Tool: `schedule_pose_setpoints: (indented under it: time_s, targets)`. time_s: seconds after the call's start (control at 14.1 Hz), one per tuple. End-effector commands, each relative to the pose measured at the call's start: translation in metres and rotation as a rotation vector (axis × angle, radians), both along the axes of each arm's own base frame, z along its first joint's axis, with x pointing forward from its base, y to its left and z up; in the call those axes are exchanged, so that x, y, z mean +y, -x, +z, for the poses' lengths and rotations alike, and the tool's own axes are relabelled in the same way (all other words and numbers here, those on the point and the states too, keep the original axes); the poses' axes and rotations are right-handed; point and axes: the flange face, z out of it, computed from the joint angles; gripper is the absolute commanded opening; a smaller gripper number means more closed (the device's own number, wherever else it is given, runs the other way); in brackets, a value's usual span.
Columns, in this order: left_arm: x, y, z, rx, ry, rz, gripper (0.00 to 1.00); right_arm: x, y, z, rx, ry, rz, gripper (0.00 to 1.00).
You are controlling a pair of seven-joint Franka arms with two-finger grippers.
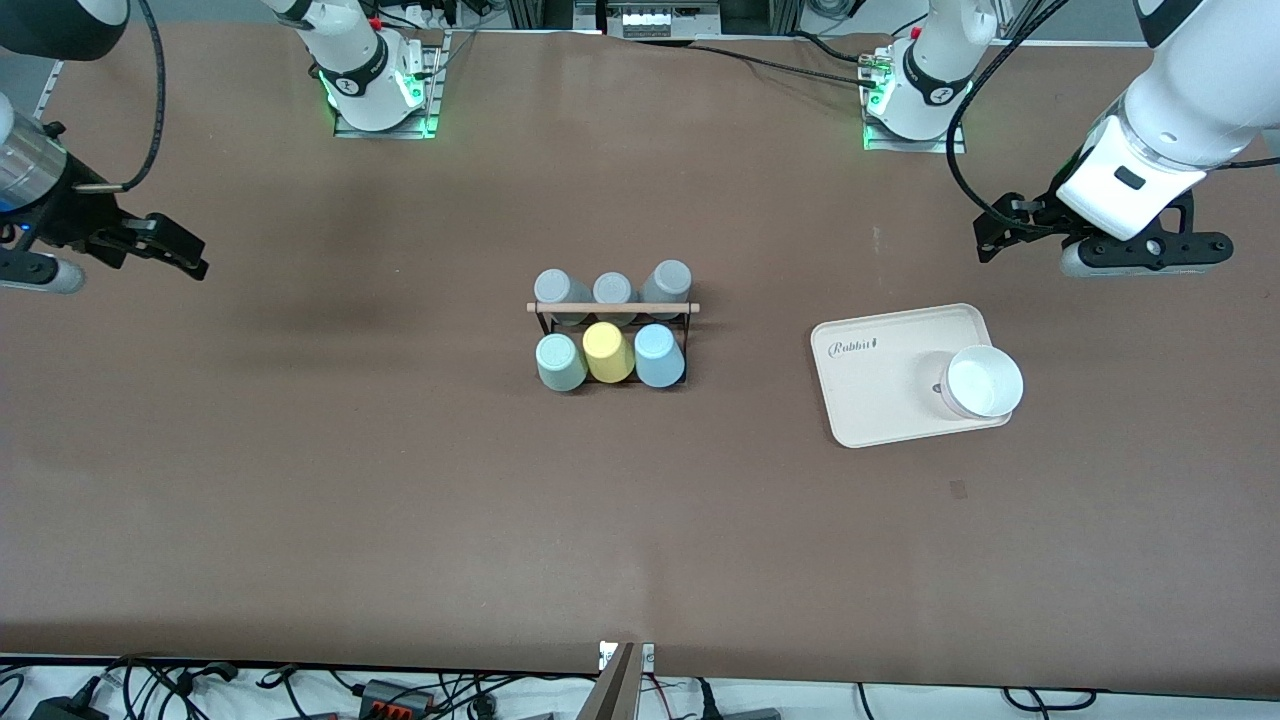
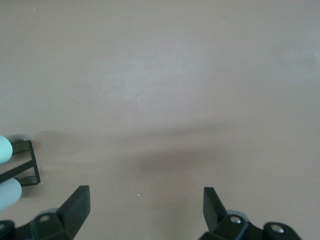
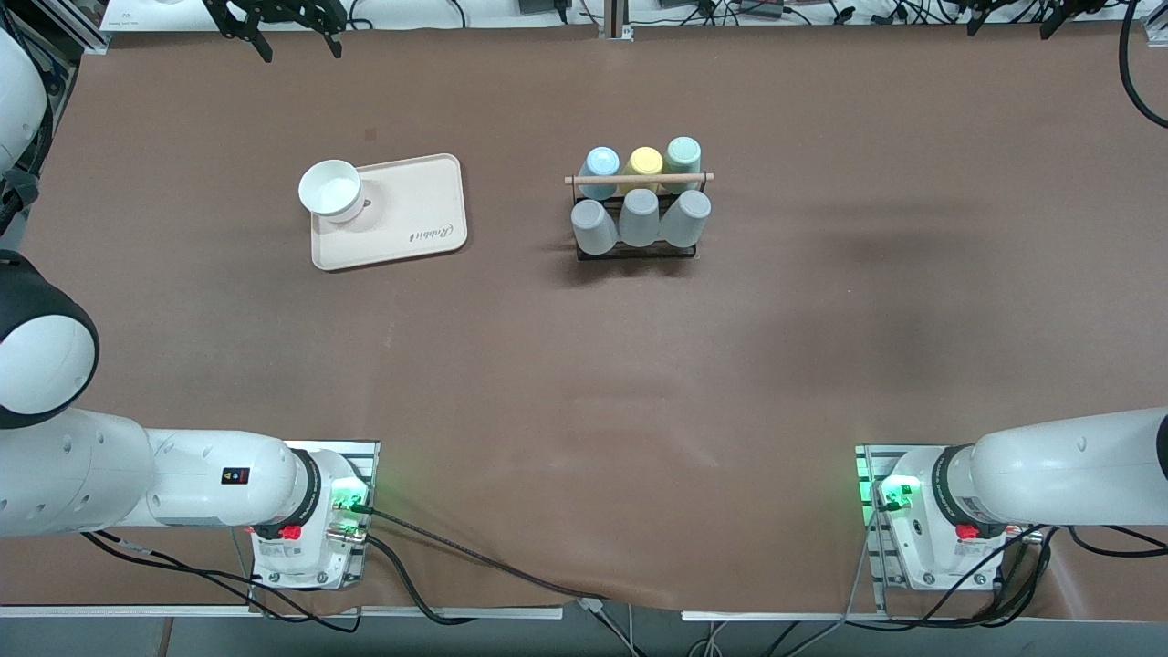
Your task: Hang scattered cups on rack with three cups
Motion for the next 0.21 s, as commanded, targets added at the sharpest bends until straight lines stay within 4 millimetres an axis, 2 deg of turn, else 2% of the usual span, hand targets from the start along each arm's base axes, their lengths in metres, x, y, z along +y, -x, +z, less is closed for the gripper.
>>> schedule_pose_setpoints:
  time_s: [0.0, 0.14]
  targets:
    - [0.003, -0.0039, 0.0037, -0.001, -0.011, -0.02, 1.0, 0.0007, -0.0074, 0.0054, 0.005, 0.001, -0.007, 1.0]
    - [0.003, -0.0035, 0.0045, -0.003, -0.011, -0.02, 1.0, 0.0006, -0.0092, 0.0047, 0.002, 0.002, -0.008, 1.0]
